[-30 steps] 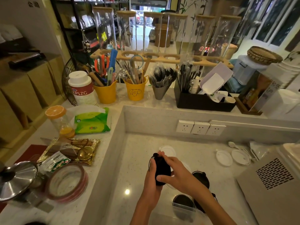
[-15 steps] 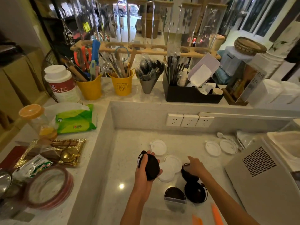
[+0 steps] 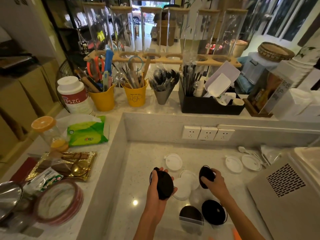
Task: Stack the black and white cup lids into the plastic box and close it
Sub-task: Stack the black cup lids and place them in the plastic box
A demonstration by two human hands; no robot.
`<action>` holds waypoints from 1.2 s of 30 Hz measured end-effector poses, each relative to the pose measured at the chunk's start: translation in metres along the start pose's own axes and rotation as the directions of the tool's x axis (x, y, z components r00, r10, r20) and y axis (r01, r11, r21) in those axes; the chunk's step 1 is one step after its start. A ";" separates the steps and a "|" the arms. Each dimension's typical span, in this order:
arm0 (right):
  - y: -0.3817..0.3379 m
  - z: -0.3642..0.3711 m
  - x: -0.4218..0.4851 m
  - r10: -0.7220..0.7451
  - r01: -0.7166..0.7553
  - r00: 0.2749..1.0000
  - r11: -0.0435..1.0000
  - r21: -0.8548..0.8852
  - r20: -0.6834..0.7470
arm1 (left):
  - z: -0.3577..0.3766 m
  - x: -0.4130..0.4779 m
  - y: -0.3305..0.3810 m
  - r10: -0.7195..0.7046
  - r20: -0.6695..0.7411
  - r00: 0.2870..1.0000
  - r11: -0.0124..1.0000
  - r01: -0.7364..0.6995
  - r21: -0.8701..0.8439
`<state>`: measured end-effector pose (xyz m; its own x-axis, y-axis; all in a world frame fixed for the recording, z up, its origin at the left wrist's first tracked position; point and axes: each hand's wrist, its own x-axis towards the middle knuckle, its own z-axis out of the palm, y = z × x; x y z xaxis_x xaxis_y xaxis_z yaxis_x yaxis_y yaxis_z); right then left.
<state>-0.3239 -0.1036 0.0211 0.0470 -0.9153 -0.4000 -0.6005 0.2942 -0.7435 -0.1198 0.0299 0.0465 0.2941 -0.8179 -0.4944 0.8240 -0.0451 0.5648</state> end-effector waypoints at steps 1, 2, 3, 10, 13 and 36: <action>-0.012 0.000 -0.012 -0.015 0.006 0.998 0.989 0.146 0.059 | 0.002 -0.001 0.000 0.010 0.002 1.000 1.000 -0.010 0.025; -0.022 0.001 -0.026 -0.040 0.010 0.992 0.972 0.233 0.122 | 0.004 -0.002 0.000 0.021 0.005 1.000 0.998 -0.021 0.065; -0.030 0.004 -0.041 -0.072 0.027 0.982 0.967 0.252 0.174 | 0.007 -0.003 -0.001 0.030 0.014 0.999 0.992 -0.031 0.121; -0.055 0.028 -0.107 -0.163 0.045 0.913 0.951 0.307 0.373 | 0.019 -0.019 -0.017 0.035 0.087 0.996 0.861 -0.074 0.502; -0.053 0.029 -0.115 -0.170 0.041 0.912 0.944 0.329 0.374 | 0.019 -0.024 -0.023 0.024 0.059 0.998 0.853 -0.051 0.519; -0.072 -0.006 -0.122 -0.545 0.683 0.563 0.730 0.021 0.621 | 0.009 -0.046 -0.009 -0.119 0.202 0.972 0.977 0.077 0.200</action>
<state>-0.2913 -0.0148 0.1266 0.8496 -0.5048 -0.1526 -0.3891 -0.4047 -0.8275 -0.1452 0.0628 0.0705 0.0904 -0.9057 -0.4141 0.7305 -0.2223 0.6457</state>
